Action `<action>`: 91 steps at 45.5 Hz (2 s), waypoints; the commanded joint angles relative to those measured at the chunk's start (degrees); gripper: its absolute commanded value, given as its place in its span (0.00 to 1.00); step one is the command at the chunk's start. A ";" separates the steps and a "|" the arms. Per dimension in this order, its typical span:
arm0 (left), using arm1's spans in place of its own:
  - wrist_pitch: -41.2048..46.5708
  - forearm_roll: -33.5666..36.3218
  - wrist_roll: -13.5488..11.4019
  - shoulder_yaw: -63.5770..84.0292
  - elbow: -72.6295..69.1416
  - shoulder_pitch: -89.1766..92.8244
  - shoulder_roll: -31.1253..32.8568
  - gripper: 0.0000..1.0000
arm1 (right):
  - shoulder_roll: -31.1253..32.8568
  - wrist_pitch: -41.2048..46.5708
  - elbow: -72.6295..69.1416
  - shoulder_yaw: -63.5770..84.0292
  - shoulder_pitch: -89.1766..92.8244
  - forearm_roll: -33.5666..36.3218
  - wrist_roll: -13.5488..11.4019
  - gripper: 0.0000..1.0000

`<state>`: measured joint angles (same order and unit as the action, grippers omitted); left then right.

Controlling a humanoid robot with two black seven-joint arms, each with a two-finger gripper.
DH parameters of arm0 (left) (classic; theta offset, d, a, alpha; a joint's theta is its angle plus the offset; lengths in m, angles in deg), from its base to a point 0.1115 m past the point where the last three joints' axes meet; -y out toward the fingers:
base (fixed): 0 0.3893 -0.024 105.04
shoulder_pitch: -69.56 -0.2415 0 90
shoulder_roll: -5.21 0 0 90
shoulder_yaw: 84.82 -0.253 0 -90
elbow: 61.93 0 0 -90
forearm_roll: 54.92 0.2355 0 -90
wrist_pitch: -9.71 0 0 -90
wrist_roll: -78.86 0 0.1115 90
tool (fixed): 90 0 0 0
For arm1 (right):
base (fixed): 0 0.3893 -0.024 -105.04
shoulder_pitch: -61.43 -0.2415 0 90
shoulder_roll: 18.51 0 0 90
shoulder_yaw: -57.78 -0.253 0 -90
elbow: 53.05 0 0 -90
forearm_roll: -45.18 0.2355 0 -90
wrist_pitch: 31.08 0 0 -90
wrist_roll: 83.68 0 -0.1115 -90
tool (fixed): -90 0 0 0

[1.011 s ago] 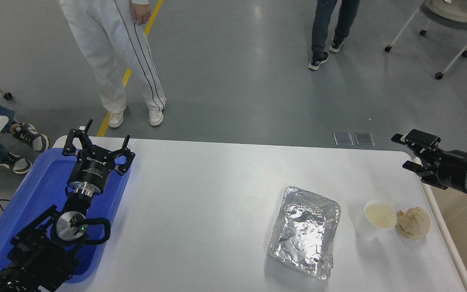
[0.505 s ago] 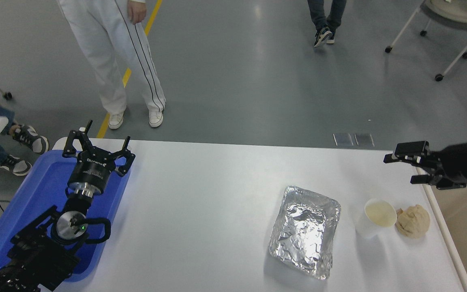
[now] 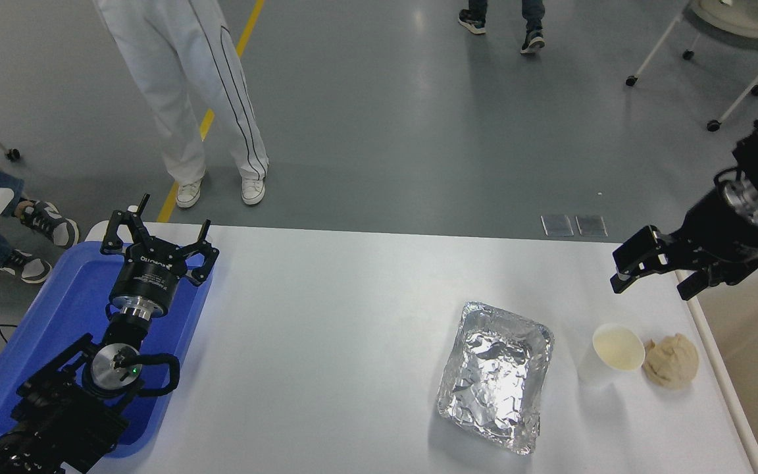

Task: Pick up paper cup place in dustbin

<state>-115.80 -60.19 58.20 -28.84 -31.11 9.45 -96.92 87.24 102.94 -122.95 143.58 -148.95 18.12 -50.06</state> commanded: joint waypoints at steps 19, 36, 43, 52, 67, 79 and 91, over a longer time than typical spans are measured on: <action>0.00 0.00 0.00 0.00 0.03 0.00 0.00 1.00 | -2.66 0.98 -2.08 4.55 -7.49 -2.91 -1.36 1.00; 0.00 0.00 0.00 0.00 0.03 0.00 0.00 1.00 | -1.95 0.98 -2.17 6.22 -7.50 9.83 -11.47 1.00; 0.00 0.00 0.00 0.00 0.03 0.00 0.00 1.00 | -1.87 0.98 -2.08 6.48 -7.50 10.27 -11.47 1.00; 0.00 0.00 0.00 0.00 0.03 0.00 0.00 1.00 | -1.95 0.98 -2.08 6.13 -6.97 10.36 -11.47 1.00; 0.00 0.08 0.00 0.00 0.03 0.00 0.00 1.00 | -1.52 0.98 -1.55 4.02 0.76 10.36 -11.47 1.00; 0.00 0.00 0.00 0.00 0.03 0.00 0.00 1.00 | -0.46 -11.84 -1.55 3.32 9.11 10.27 -11.47 0.97; 0.00 0.00 0.00 0.00 0.03 0.00 0.00 1.00 | -0.55 -18.53 -1.29 1.30 14.56 10.10 -11.47 0.96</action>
<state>-115.80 -60.17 58.20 -28.84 -31.08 9.45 -96.92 86.66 91.36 -124.47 146.28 -140.19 28.34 -61.53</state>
